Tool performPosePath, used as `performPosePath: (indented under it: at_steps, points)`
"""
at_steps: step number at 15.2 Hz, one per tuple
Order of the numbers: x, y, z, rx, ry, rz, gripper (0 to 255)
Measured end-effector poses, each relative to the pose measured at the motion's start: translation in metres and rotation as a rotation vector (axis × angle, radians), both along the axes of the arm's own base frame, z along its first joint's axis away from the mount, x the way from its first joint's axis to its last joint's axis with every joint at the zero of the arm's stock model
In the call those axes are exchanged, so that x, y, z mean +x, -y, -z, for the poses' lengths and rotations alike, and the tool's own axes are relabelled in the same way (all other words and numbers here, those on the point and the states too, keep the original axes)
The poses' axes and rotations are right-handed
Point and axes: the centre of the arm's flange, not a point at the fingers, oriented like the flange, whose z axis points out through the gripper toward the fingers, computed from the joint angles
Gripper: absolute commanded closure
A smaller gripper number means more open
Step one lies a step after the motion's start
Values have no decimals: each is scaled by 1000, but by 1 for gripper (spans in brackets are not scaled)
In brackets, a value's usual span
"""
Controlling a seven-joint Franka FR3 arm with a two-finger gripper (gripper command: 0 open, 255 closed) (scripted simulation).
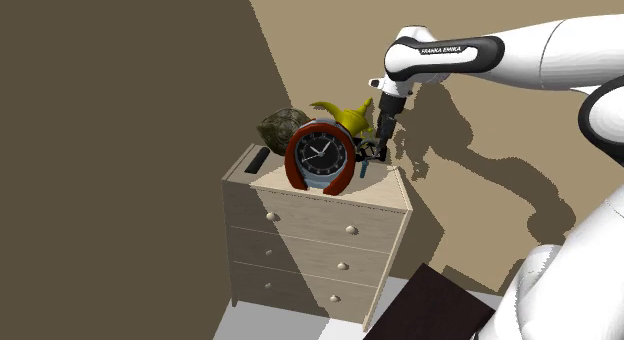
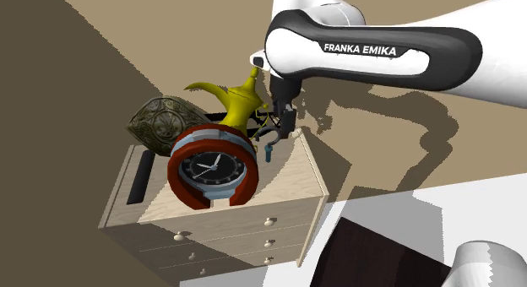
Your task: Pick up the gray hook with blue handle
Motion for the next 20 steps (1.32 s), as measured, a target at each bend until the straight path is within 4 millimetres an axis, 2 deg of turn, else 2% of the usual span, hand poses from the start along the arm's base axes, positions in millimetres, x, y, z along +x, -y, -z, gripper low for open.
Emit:
performPosePath:
  at_steps: [5, 6, 16, 20]
  points:
    - [1, 0, 25, 0, 0, -3, 0]
    - [1, 0, 27, 0, 0, -3, 255]
    - [1, 0, 28, 0, 1, -3, 255]
    - [0, 1, 12, 0, 1, -3, 255]
